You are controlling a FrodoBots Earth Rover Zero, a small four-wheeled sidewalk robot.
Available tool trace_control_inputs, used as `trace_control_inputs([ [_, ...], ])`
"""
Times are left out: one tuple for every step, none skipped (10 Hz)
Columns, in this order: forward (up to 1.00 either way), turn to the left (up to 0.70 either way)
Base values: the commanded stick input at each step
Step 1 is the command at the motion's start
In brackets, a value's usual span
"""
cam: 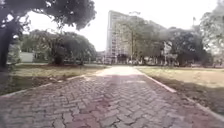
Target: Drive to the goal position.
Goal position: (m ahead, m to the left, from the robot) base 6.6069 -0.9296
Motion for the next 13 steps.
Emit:
trace_control_inputs([
  [0.85,0.0],
  [0.85,0.0],
  [0.85,0.0],
  [0.85,0.0],
  [0.85,0.0],
  [0.85,0.0],
  [0.85,0.0],
  [0.85,0.0],
  [0.85,0.0],
  [0.85,0.0],
  [0.85,0.0],
  [0.85,0.0],
  [0.85,0.0],
])
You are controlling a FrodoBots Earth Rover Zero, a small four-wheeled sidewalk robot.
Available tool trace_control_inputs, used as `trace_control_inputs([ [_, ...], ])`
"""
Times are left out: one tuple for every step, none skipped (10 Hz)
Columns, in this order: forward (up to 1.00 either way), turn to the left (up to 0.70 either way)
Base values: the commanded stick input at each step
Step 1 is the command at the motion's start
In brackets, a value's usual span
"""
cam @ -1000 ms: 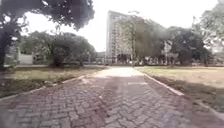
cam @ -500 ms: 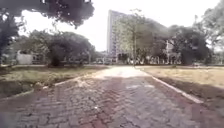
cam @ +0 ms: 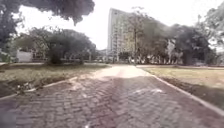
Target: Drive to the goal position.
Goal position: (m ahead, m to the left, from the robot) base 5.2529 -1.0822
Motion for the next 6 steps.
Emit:
trace_control_inputs([
  [0.85,0.0],
  [0.85,0.0],
  [0.85,0.0],
  [0.85,0.0],
  [0.85,0.0],
  [0.85,0.0],
])
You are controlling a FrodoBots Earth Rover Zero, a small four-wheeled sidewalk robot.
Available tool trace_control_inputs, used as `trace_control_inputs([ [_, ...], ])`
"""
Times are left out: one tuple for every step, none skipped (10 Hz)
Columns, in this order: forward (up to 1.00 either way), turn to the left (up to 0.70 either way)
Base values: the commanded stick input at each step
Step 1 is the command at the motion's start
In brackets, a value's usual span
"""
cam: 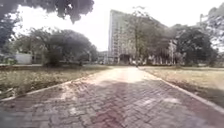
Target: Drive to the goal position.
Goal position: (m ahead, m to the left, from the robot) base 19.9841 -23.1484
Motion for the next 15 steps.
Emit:
trace_control_inputs([
  [0.85,-0.06],
  [0.85,-0.22],
  [0.85,-0.3],
  [0.85,-0.14],
  [0.85,0.0],
  [0.85,0.0],
  [0.85,0.0],
  [0.85,0.0],
  [0.85,0.0],
  [0.85,0.0],
  [0.85,0.0],
  [0.85,0.0],
  [0.85,0.0],
  [0.85,0.0],
  [0.85,0.0],
])
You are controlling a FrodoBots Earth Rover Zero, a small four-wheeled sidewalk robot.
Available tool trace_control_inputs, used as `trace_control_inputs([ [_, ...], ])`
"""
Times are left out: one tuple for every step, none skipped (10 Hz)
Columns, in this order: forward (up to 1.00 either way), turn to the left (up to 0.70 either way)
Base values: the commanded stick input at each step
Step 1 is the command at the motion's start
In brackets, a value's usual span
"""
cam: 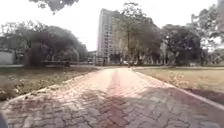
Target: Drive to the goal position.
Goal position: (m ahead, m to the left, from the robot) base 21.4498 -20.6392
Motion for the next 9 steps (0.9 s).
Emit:
trace_control_inputs([
  [0.85,0.0],
  [0.85,0.0],
  [0.85,0.0],
  [0.85,0.0],
  [0.85,0.0],
  [0.85,0.0],
  [0.85,0.0],
  [0.85,0.0],
  [0.85,0.0],
])
